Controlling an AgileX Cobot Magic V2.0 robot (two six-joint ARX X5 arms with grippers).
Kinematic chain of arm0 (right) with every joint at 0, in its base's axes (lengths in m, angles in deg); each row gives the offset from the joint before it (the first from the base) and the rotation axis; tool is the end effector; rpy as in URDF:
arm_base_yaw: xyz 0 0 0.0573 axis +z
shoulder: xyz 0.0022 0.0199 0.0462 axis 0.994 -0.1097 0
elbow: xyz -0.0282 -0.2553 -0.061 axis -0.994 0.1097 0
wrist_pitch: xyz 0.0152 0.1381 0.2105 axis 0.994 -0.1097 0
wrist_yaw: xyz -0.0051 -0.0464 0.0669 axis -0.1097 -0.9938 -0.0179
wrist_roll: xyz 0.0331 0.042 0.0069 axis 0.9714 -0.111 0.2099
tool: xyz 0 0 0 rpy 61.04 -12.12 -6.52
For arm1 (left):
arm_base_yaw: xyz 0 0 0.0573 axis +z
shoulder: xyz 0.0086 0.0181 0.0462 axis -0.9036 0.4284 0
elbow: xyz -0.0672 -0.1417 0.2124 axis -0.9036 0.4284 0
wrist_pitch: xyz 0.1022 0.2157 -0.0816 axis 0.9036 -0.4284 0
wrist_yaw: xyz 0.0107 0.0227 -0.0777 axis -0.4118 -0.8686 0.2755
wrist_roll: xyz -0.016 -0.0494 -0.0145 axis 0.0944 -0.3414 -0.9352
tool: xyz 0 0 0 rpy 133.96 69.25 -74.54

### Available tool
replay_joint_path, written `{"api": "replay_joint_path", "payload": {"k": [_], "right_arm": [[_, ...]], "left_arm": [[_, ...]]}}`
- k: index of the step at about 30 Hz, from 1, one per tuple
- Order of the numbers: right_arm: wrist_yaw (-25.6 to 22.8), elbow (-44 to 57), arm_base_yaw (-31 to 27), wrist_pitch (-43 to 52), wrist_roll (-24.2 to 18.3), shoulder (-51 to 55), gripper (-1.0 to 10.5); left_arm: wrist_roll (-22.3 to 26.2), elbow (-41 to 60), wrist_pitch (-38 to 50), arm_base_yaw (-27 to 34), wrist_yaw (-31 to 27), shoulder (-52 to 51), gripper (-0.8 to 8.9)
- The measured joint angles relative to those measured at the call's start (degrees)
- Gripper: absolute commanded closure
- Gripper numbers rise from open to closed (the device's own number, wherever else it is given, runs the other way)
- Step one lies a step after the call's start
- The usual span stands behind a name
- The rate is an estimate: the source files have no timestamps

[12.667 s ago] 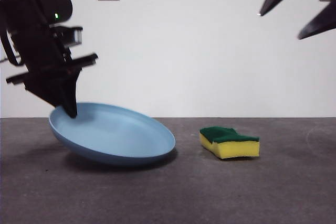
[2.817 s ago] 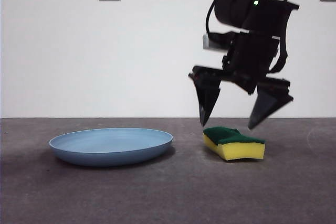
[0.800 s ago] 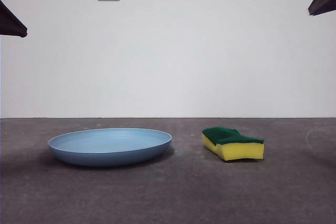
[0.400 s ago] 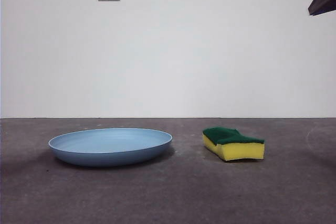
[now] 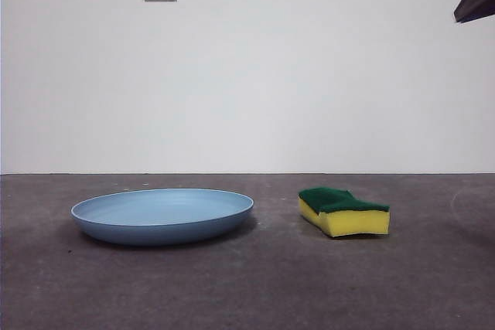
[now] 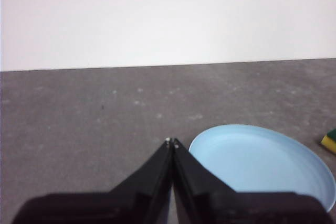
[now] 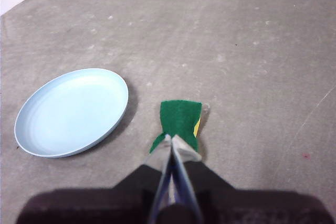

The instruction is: Pick up the plate,pick up the cloth,clean the plate with the cloth

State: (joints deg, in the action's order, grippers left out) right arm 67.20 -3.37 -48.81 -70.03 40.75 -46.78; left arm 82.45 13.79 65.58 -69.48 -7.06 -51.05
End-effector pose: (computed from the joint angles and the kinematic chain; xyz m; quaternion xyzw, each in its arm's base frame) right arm 0.1131 0.0724 0.2697 0.0148 0.1976 0.1881 0.9620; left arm 0.0914 -0.0108 0.1893 -0.0223 0.0297 -0.0967 0.9946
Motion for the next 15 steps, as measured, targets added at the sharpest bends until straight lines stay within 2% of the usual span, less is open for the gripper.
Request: {"api": "replay_joint_path", "payload": {"k": [9, 15], "right_arm": [[0.0, 0.0, 0.0, 0.0, 0.0, 0.0, 9.5], [0.0, 0.0, 0.0, 0.0, 0.0, 0.0, 9.5]], "left_arm": [[0.0, 5.9, 2.4, 0.5, -0.2, -2.2, 8.17], [0.0, 6.1, -1.0, 1.0, -2.3, -2.2, 8.17]]}}
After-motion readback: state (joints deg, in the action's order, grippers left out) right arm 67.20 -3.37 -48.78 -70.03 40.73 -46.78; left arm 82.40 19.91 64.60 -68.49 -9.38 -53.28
